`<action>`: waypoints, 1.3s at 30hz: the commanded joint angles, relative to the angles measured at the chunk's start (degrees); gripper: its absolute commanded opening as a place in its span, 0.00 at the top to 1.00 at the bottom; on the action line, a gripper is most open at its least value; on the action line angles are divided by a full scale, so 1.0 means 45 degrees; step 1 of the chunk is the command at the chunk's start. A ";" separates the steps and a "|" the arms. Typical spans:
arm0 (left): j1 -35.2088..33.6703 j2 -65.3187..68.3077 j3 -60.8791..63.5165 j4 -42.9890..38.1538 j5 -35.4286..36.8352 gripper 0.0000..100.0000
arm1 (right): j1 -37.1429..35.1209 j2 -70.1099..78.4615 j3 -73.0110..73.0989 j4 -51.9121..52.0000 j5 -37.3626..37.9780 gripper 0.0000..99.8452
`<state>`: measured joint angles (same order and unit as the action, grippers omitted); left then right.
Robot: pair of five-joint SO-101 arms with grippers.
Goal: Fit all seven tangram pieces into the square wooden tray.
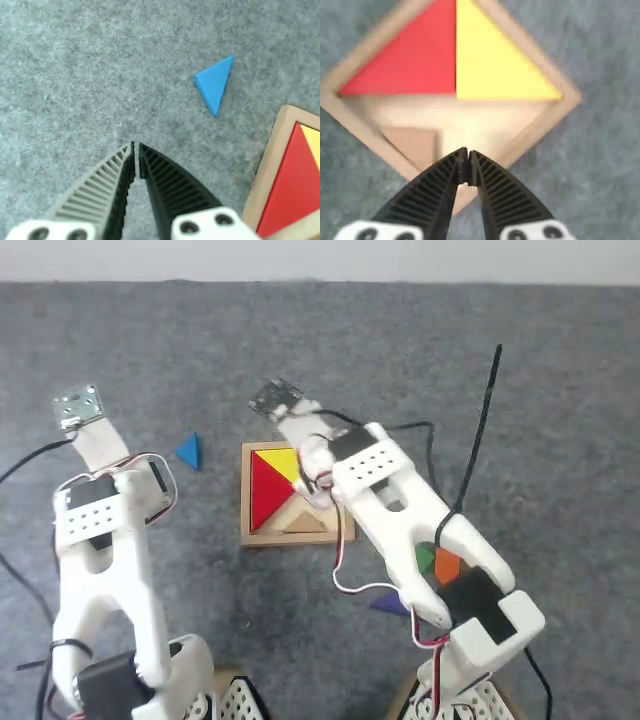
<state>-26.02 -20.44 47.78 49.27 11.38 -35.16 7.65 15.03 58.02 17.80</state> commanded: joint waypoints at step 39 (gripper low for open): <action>-0.0078 -0.0078 -0.0029 -0.0508 -0.0078 0.99 | -0.0967 0.0694 -0.2090 0.1495 -0.0176 0.99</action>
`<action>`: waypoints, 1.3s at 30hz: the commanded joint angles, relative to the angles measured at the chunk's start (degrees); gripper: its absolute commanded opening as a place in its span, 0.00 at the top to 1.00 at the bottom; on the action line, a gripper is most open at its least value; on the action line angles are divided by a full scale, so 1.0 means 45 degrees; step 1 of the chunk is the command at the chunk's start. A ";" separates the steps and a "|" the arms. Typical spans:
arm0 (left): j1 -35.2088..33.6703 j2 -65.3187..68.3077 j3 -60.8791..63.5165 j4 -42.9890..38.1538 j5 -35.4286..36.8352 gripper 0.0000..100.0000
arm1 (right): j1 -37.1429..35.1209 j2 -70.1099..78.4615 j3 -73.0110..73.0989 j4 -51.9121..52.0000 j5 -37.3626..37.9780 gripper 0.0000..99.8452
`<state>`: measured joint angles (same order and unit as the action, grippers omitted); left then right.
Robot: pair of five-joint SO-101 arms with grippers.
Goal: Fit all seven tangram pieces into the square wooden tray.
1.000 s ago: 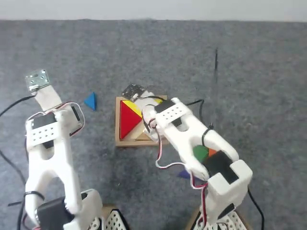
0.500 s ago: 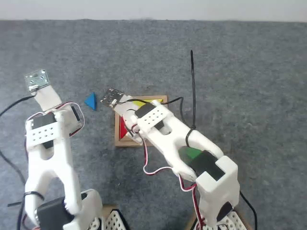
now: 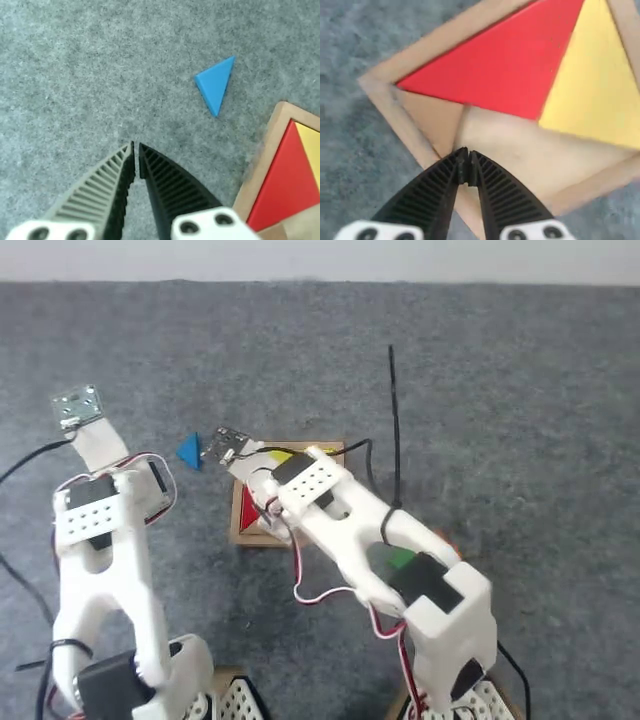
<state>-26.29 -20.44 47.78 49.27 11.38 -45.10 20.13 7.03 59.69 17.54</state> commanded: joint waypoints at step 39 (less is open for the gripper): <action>0.0078 -0.0059 -0.0010 -0.0508 -0.0137 0.98 | 0.2510 -1.3705 1.4457 0.2198 0.9280 0.74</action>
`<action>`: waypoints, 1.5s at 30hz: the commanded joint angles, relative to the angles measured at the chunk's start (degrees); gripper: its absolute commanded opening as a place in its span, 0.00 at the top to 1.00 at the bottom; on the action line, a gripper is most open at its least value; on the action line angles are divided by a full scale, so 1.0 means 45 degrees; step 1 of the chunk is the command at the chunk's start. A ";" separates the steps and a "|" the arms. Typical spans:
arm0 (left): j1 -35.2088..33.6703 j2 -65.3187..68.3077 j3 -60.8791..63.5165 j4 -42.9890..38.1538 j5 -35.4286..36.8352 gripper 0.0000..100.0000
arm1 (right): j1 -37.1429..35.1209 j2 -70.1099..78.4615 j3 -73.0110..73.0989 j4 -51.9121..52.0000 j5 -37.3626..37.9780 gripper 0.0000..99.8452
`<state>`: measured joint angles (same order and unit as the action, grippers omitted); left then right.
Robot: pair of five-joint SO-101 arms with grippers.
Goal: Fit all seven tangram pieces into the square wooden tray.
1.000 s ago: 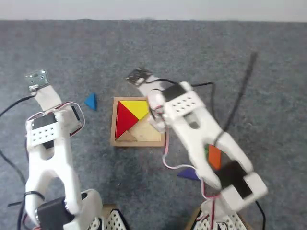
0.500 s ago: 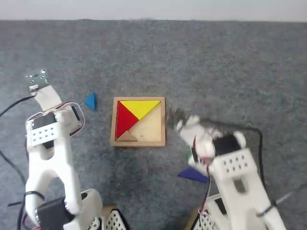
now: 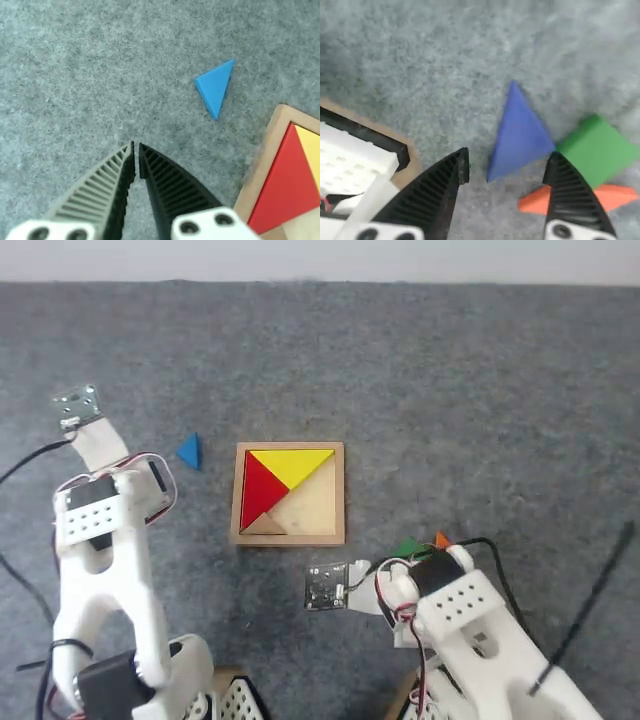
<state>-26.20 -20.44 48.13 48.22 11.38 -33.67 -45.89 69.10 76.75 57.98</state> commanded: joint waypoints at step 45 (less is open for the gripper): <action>0.0039 -0.0059 -0.0088 -0.0293 -0.0137 0.98 | -0.0772 0.0752 0.1348 -0.3604 0.0254 0.70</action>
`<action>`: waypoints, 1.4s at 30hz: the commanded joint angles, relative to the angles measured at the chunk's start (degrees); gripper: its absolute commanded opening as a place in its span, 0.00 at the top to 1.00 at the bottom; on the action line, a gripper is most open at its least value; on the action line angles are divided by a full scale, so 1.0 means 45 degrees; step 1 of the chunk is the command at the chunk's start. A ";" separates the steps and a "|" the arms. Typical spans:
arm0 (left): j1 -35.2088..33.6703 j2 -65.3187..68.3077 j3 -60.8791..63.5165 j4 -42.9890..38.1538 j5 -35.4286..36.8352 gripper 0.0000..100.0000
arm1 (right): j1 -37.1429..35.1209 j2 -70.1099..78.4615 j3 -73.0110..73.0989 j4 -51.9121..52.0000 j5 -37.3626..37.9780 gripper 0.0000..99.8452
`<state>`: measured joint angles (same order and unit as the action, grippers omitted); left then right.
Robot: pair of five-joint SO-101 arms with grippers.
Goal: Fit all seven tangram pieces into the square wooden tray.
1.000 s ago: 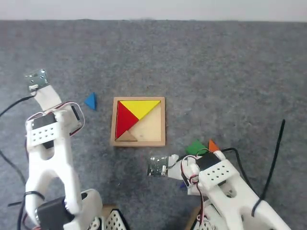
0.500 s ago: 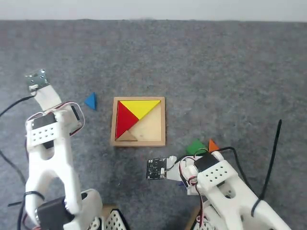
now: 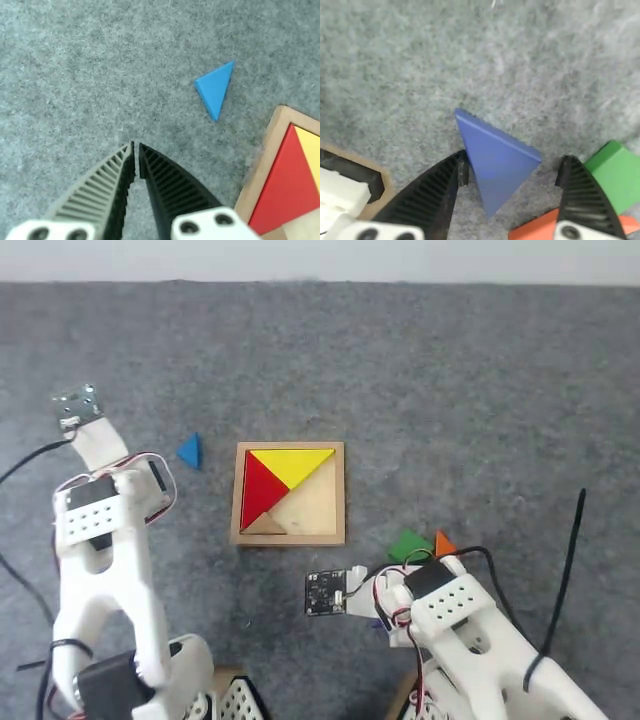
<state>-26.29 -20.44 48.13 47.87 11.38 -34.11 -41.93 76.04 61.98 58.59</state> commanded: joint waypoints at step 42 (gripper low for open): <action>0.0000 -0.0059 -0.0088 -0.0195 -0.0137 0.98 | 0.0381 -0.0283 -0.0449 -0.0225 -0.1485 0.85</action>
<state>-26.29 -20.44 48.13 47.87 11.38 -33.14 -42.55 75.96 61.36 54.29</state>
